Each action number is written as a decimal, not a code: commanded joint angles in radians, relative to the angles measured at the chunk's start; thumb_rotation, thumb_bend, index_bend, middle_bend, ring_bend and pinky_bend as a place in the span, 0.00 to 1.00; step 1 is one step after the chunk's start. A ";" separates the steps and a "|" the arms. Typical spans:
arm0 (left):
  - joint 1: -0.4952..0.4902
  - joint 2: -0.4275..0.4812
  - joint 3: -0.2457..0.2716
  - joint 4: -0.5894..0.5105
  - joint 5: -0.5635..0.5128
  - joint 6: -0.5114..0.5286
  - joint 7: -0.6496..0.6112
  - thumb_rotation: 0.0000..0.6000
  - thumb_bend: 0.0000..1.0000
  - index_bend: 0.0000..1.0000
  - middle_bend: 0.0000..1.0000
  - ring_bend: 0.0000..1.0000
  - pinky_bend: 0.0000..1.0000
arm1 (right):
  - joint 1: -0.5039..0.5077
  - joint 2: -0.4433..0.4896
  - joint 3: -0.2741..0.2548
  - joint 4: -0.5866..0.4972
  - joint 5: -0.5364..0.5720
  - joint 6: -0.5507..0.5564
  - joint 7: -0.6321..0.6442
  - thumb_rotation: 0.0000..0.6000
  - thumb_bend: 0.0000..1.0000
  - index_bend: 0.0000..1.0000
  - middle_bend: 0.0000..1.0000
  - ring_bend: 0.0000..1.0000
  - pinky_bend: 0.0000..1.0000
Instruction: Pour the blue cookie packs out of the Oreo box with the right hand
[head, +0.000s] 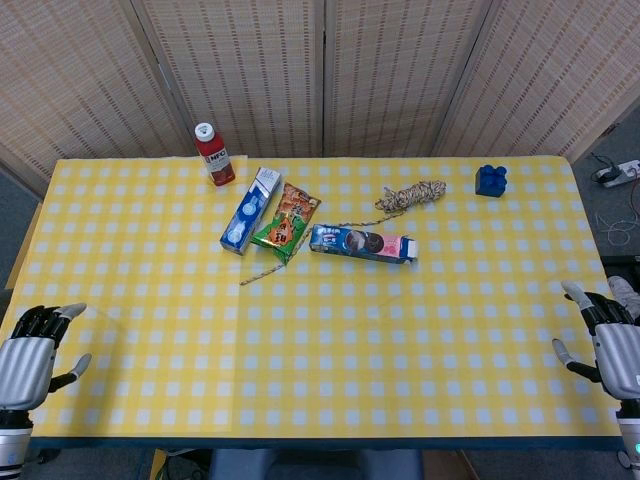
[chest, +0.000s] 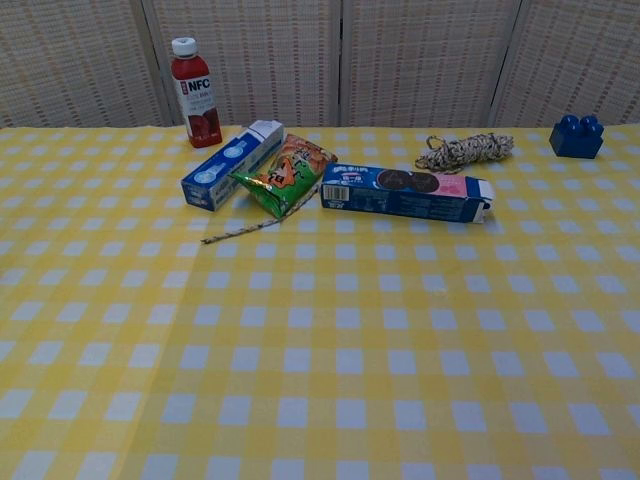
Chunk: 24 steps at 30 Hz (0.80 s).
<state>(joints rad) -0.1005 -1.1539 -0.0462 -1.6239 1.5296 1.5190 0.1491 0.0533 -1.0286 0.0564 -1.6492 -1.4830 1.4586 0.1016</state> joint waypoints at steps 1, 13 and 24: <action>0.000 0.000 0.001 0.001 0.000 0.000 0.001 1.00 0.27 0.25 0.25 0.19 0.12 | 0.001 0.000 -0.001 -0.001 -0.001 -0.002 -0.002 1.00 0.30 0.11 0.24 0.16 0.18; 0.009 0.000 0.005 0.004 0.007 0.013 -0.008 1.00 0.27 0.25 0.25 0.19 0.12 | 0.117 0.045 0.040 -0.082 -0.032 -0.115 -0.105 1.00 0.30 0.11 0.24 0.16 0.18; 0.031 0.003 0.019 0.016 0.021 0.041 -0.031 1.00 0.27 0.25 0.25 0.19 0.12 | 0.412 0.063 0.168 -0.240 0.175 -0.476 -0.322 1.00 0.27 0.11 0.20 0.16 0.18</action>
<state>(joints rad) -0.0692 -1.1507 -0.0279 -1.6085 1.5506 1.5599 0.1181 0.3802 -0.9636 0.1799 -1.8431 -1.3900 1.0747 -0.1453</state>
